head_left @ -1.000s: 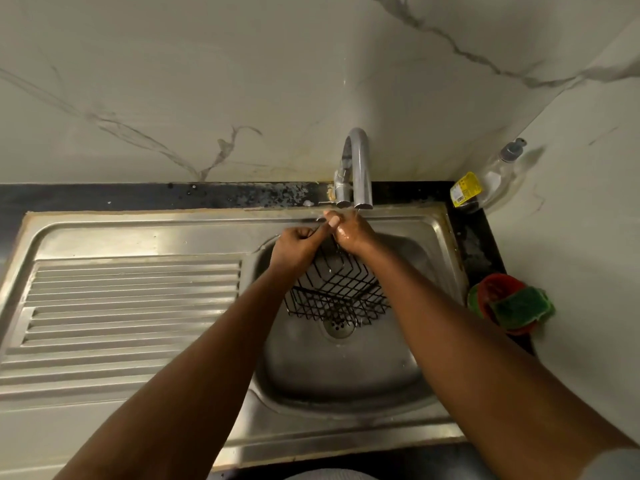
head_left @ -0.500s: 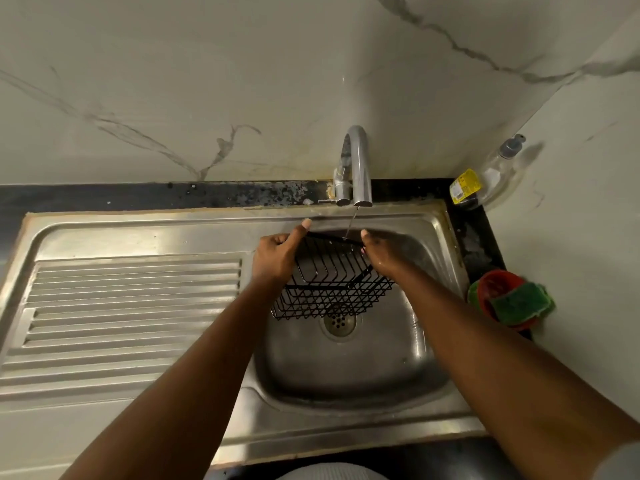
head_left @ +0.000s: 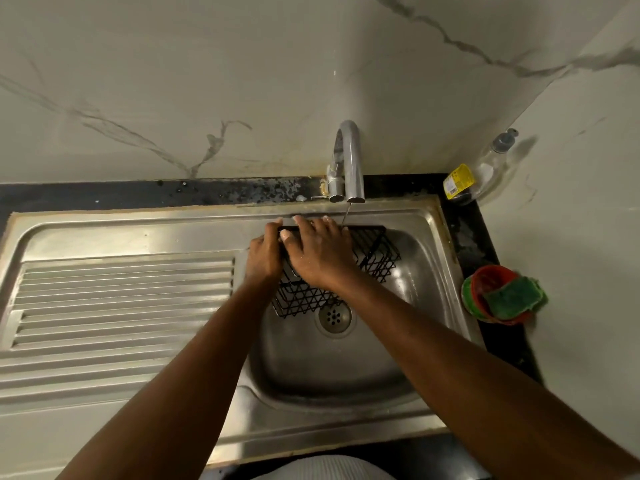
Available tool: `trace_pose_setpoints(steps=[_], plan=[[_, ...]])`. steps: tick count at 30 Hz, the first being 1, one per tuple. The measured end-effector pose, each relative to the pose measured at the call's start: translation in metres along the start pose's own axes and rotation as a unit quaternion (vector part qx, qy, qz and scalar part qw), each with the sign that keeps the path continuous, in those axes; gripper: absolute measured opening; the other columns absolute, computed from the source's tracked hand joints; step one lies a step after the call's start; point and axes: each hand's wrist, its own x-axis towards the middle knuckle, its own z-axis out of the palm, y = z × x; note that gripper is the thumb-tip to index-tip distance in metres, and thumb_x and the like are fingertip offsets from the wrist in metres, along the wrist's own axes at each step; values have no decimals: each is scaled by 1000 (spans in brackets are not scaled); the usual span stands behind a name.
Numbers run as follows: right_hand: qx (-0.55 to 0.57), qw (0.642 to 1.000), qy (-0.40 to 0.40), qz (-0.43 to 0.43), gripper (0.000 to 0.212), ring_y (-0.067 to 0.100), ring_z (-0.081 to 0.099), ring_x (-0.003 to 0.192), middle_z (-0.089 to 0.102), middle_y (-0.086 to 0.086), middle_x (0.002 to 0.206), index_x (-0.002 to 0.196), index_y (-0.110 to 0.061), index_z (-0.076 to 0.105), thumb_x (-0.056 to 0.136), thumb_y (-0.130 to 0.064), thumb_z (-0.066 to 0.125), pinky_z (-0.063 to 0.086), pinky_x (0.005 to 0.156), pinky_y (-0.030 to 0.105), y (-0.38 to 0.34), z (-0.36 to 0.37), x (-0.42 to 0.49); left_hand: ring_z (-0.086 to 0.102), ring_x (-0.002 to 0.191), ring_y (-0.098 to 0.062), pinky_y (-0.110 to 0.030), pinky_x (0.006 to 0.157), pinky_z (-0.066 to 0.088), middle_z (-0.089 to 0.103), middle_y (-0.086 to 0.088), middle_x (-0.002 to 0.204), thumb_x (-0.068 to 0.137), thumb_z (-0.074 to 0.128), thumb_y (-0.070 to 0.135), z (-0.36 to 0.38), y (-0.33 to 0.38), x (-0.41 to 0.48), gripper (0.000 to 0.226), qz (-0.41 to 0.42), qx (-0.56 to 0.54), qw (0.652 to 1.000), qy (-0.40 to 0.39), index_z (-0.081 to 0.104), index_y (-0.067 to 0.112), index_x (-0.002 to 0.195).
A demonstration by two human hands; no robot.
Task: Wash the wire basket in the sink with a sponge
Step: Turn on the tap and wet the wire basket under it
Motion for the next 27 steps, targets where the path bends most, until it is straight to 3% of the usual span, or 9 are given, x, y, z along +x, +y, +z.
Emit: trace_pose_setpoints(steps=[3, 6, 9, 12, 14, 16, 19, 23, 27], plan=[[-10, 1000, 23, -16, 65, 23, 34, 149, 43, -4, 159, 150, -40, 39, 100, -70, 9, 13, 120, 65, 16, -14, 8, 67, 114, -32, -53, 95, 58, 68, -17, 125, 79, 27, 98, 0, -6, 7, 93, -30, -32, 999, -25, 66, 28, 126], [9, 998, -10, 63, 71, 26, 33, 150, 41, -2, 159, 148, -40, 42, 99, -73, 4, 17, 120, 64, 57, -26, 17, 73, 98, -26, -38, 78, 60, 75, -15, 110, 95, 40, 76, -7, 7, 10, 73, -85, -111, 990, 3, 70, 14, 120], [67, 984, -36, 161, 70, 31, 56, 128, 62, 5, 137, 141, -34, 53, 98, -76, 18, 41, 108, 51, 108, -29, 14, 69, 94, -21, -32, 67, 56, 70, -10, 111, 91, 48, 74, -17, 2, 14, 73, -113, -138, 984, 16, 64, 11, 123], [394, 875, -72, 271, 68, 26, 71, 97, 78, 8, 101, 115, -23, 73, 87, -81, 51, 54, 91, 43, 132, -24, 0, 68, 80, -13, -26, 60, 51, 73, -3, 89, 105, 45, 56, -19, -2, 12, 51, -106, -164, 981, 17, 66, 10, 110], [558, 779, -102, 269, 56, 29, 69, 100, 77, 11, 99, 96, -14, 77, 88, -68, 65, 49, 102, 45, 142, -15, -3, 63, 79, -16, -30, 65, 48, 71, -16, 92, 103, 44, 60, -16, -5, 9, 65, -124, -166, 978, 18, 65, 3, 125], [602, 749, -67, 267, 49, 25, 69, 97, 76, 9, 96, 88, -15, 78, 88, -62, 69, 44, 109, 42, 144, -10, -3, 56, 70, -15, -31, 65, 44, 64, -13, 78, 103, 42, 62, -15, -9, 7, 77, -147, -177, 973, 21, 56, -7, 135], [586, 767, 5, 262, 54, 24, 71, 88, 75, 6, 86, 97, -15, 74, 89, -68, 64, 48, 99, 42, 137, -2, 3, 66, 70, -16, -30, 63, 51, 72, -6, 79, 104, 39, 61, -18, -18, 7, 65, -175, -215, 961, 10, 66, 7, 128], [555, 777, 95, 282, 45, 15, 47, 62, 53, -3, 69, 84, -23, 62, 88, -67, 54, 39, 58, 29, 121, -2, 9, 61, 56, -11, -25, 53, 49, 67, 2, 62, 103, 39, 57, -18, -19, 2, 49, -222, -271, 937, 10, 67, 17, 99], [480, 842, 89, 229, 39, 14, 46, 66, 55, -1, 73, 89, -19, 63, 102, -49, 41, 36, 58, 27, 110, -18, 3, 53, 59, -13, -28, 58, 45, 55, -1, 72, 101, 44, 39, -30, -24, 9, 29, -206, -279, 938, 5, 58, 21, 83]])
